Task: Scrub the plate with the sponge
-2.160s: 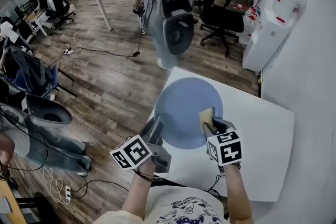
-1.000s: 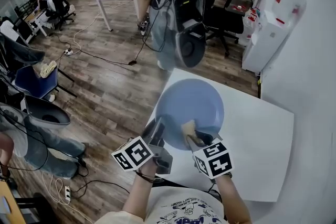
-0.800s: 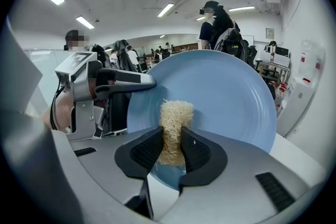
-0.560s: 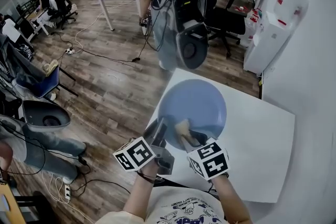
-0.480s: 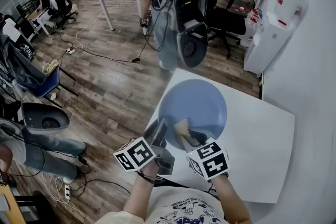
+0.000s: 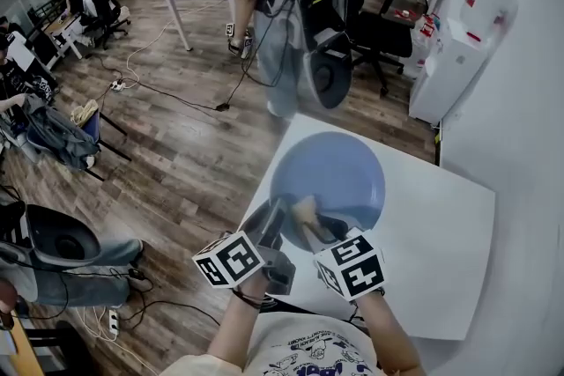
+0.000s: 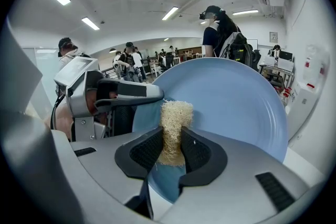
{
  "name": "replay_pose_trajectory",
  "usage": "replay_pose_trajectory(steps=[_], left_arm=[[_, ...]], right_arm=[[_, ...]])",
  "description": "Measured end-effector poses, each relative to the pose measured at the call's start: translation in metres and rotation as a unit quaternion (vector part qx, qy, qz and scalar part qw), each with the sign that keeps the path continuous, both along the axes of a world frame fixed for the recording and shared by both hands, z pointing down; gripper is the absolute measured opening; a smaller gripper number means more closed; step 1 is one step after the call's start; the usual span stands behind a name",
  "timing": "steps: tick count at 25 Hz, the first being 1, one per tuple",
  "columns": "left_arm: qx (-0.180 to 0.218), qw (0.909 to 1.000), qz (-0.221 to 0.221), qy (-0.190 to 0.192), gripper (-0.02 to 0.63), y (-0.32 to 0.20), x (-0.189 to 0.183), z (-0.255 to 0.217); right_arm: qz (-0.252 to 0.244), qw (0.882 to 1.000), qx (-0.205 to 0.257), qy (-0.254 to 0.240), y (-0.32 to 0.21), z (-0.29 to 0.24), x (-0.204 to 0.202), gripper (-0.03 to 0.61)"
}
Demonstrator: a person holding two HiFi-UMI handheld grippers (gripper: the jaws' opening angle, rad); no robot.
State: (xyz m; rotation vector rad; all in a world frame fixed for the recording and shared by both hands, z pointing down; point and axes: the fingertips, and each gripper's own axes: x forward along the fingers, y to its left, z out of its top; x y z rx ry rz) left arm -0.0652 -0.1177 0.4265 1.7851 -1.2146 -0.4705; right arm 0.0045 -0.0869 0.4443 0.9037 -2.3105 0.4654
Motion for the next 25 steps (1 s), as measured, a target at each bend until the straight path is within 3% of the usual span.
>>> replay_pose_trajectory(steps=[25], left_arm=[[0.014,0.9984,0.045,-0.03,0.066,0.002,0.024,-0.011]], right_arm=[[0.022,0.999,0.026,-0.015,-0.03,-0.024,0.009,0.104]])
